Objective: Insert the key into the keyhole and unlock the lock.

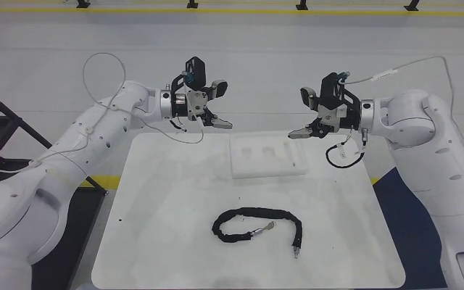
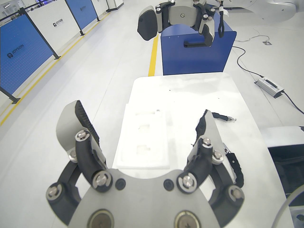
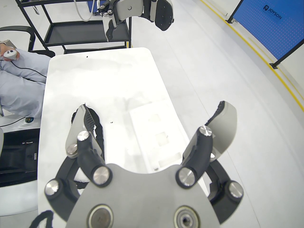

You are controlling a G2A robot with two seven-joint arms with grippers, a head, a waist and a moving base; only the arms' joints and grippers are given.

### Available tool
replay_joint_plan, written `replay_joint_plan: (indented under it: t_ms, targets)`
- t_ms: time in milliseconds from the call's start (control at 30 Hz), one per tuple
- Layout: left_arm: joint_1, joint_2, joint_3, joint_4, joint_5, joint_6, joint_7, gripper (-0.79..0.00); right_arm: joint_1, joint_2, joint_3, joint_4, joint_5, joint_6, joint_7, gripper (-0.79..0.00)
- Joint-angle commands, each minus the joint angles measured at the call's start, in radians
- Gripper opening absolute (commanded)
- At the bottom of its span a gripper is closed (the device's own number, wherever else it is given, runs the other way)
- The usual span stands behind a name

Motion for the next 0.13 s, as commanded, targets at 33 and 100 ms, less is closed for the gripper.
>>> replay_joint_plan:
  t_ms: [33,100]
  targets:
    - [0.000,0.000,0.000,0.000,0.000,0.000,0.000,-0.001,0.000,0.000,0.000,0.000,0.000,0.000,0.000,0.000]
    - [0.000,0.000,0.000,0.000,0.000,0.000,0.000,-0.001,0.000,0.000,0.000,0.000,0.000,0.000,0.000,0.000]
